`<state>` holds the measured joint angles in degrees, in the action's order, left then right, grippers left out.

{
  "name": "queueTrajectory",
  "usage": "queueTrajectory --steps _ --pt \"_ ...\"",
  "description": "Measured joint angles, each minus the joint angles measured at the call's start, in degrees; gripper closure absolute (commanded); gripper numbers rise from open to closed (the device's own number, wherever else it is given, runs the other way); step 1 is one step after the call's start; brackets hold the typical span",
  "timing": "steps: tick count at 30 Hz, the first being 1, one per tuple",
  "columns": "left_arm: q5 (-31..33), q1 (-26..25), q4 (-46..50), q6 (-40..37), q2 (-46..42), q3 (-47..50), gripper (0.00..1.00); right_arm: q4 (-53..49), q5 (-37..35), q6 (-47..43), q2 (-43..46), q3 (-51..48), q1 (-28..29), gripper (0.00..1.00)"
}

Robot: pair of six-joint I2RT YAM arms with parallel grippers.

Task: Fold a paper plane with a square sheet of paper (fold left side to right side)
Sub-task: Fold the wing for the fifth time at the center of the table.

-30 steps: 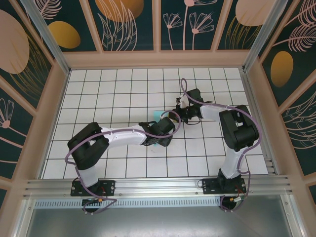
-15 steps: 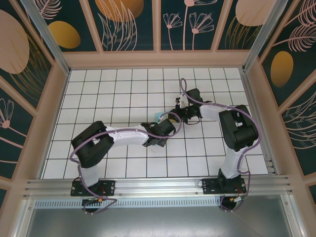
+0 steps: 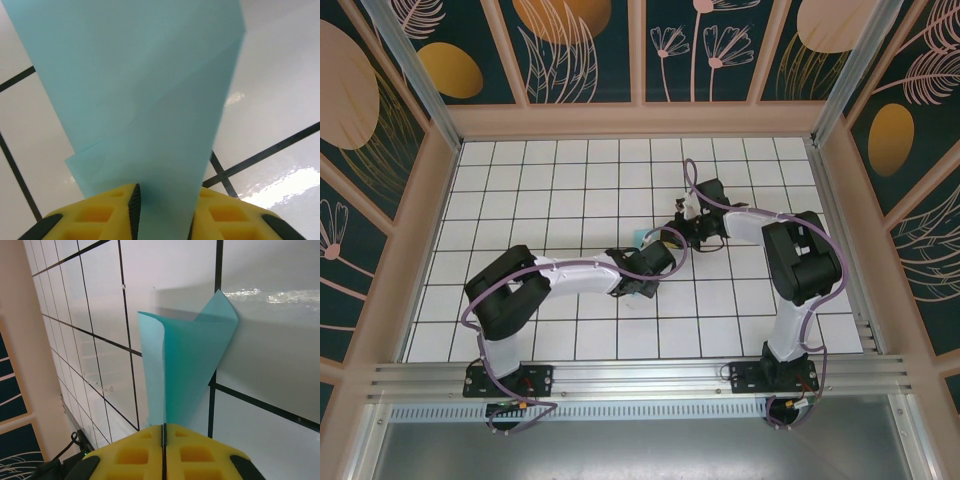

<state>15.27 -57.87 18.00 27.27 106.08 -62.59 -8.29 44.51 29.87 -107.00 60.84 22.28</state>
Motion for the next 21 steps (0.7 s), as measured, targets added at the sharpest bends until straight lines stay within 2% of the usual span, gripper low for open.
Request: queueTrajectory --steps 6,9,15,18,21 --pt "-4.00 0.61 -1.38 0.07 0.00 0.02 0.92 -1.55 -0.92 -1.49 0.00 0.63 -0.07 0.81" --pt "-7.17 1.95 -2.54 0.09 -0.07 0.33 0.99 -1.95 -1.70 -2.03 0.02 0.66 -0.37 0.71" --pt "-14.71 5.55 -5.81 0.31 -0.83 2.16 1.00 -2.69 -4.87 -3.23 3.50 0.22 -2.62 0.49" --pt "-18.67 7.15 -7.82 0.72 -0.98 2.86 1.00 -2.45 -6.60 -4.04 8.46 -1.11 -4.39 0.44" --pt "-22.36 8.57 -9.81 1.46 -1.03 3.80 1.00 -1.79 -7.78 -4.42 12.44 -2.97 -5.92 0.44"
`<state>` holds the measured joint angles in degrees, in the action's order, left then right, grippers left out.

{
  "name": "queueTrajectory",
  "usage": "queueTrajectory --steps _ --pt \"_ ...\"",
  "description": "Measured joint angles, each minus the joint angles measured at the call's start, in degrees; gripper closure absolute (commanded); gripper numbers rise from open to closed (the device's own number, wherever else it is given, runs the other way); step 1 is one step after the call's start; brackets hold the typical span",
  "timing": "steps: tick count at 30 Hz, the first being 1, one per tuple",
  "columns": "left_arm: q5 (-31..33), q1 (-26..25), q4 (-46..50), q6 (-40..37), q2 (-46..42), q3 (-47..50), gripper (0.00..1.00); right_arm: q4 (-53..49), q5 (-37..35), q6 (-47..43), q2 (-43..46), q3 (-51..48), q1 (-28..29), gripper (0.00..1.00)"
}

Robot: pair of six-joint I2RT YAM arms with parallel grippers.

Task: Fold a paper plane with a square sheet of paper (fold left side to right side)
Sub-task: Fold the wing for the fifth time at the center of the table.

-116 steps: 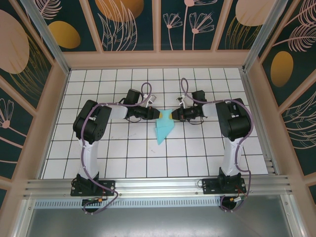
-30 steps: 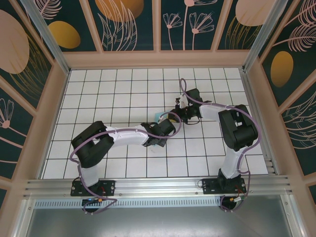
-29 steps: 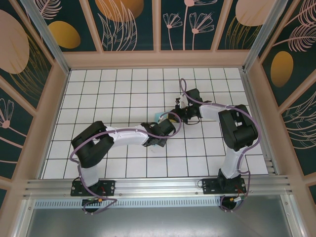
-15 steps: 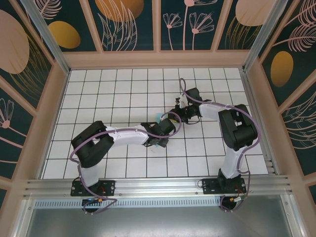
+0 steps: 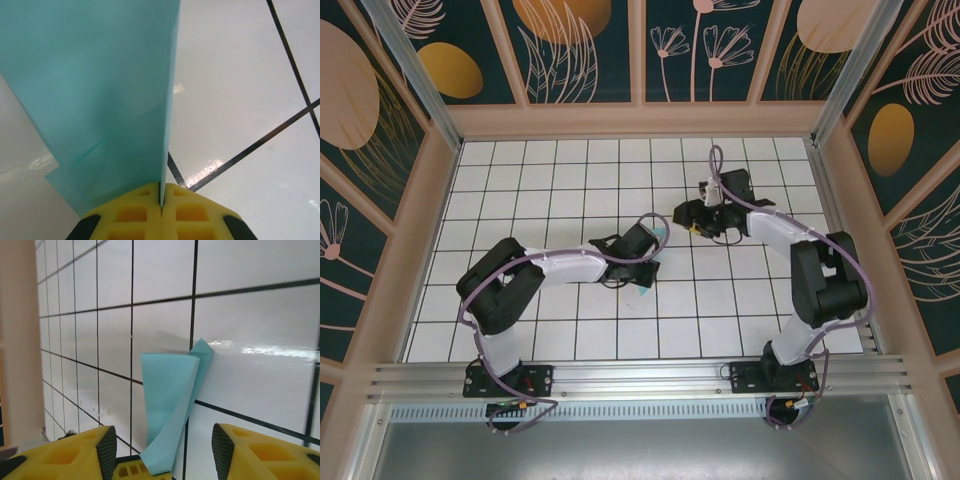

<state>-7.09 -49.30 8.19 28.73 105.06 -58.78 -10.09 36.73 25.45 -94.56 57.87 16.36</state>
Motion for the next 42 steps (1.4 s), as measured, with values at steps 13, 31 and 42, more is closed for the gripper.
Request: queueTrajectory --steps 13,31,42 --pt "-17.70 8.11 -13.16 7.13 -1.03 7.69 1.00 5.86 -3.26 1.01 1.62 -9.73 4.28 0.42" --pt "-29.27 14.86 -25.18 14.36 -1.51 13.38 1.00 8.31 -9.86 5.16 -4.44 -5.60 13.27 0.36" --pt "-32.61 16.37 -29.22 15.54 1.75 13.51 1.00 8.66 -10.19 7.04 -8.04 -3.30 14.25 0.36"
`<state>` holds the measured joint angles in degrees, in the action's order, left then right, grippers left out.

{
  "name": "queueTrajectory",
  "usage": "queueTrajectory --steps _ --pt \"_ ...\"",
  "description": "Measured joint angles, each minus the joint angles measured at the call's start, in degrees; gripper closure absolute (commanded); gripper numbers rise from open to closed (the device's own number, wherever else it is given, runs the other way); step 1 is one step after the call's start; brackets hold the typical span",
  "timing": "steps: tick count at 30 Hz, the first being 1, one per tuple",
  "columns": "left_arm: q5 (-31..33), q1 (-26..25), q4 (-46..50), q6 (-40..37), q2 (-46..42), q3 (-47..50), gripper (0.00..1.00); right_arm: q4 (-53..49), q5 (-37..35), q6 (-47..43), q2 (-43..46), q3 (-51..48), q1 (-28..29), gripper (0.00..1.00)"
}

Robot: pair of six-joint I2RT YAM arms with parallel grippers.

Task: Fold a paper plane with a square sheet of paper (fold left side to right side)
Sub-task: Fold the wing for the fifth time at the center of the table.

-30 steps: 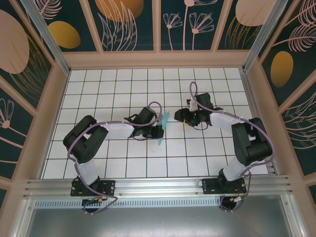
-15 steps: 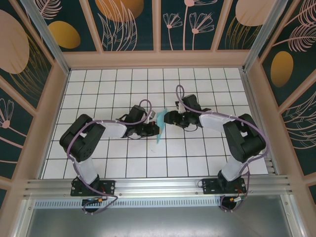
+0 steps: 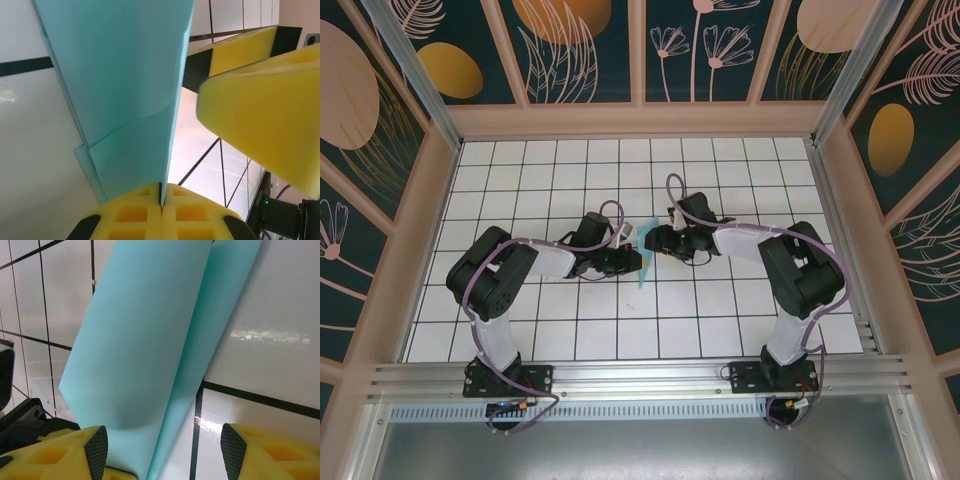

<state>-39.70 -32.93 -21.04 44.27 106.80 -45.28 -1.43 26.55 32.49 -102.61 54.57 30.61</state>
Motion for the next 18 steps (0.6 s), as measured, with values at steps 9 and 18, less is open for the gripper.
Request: queueTrajectory --steps 9,18 --pt "-1.77 0.74 -2.78 0.66 1.81 0.42 1.00 -0.02 -1.11 0.96 -2.19 2.16 0.79 0.38" --pt "-3.02 1.46 -4.42 1.11 3.04 0.72 1.00 -0.50 -2.10 1.16 -4.52 4.33 1.75 0.44"
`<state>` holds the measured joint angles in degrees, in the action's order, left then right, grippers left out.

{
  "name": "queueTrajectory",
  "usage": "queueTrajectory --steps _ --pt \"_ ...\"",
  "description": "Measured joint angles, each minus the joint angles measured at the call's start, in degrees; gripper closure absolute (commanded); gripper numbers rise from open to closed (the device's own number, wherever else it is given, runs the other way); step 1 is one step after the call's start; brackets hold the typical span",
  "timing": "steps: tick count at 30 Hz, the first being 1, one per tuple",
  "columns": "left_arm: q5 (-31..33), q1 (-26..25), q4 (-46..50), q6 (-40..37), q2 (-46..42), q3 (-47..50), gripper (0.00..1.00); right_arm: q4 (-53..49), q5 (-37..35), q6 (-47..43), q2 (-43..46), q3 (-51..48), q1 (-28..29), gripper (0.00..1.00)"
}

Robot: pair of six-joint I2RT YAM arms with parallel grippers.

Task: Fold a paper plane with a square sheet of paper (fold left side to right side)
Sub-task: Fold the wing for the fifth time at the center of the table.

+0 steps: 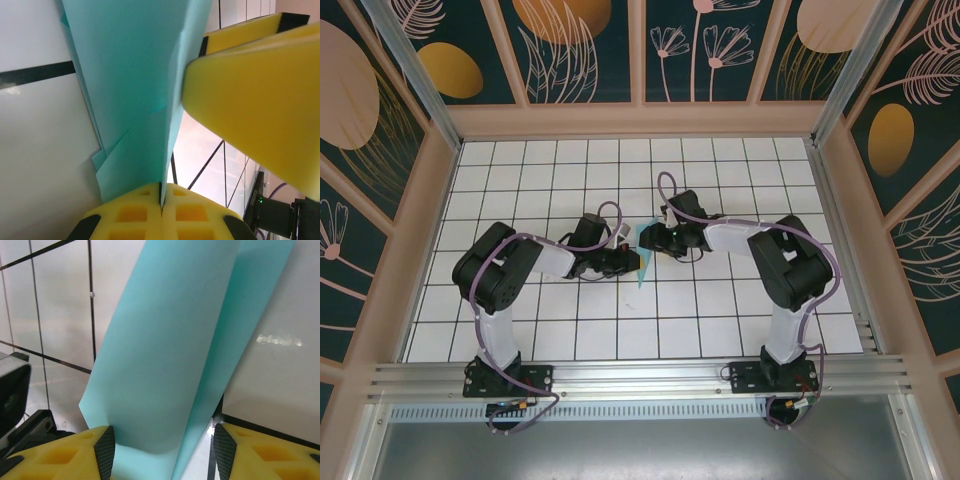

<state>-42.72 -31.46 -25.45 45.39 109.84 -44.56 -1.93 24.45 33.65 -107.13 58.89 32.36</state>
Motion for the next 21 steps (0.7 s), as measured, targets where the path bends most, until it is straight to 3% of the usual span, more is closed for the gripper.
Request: queueTrajectory --steps 5,13,21 --pt "-0.46 0.04 -0.55 0.22 0.31 0.02 1.00 -1.49 -0.52 0.22 -0.70 1.01 0.04 0.46" --pt "-0.35 0.09 -0.22 0.13 0.02 0.02 0.82 -2.60 -0.92 0.44 -1.05 1.66 0.07 0.48" --pt "0.13 1.70 3.43 -1.09 -4.13 0.00 0.75 -2.69 -1.03 1.27 -1.18 1.81 0.04 0.48"
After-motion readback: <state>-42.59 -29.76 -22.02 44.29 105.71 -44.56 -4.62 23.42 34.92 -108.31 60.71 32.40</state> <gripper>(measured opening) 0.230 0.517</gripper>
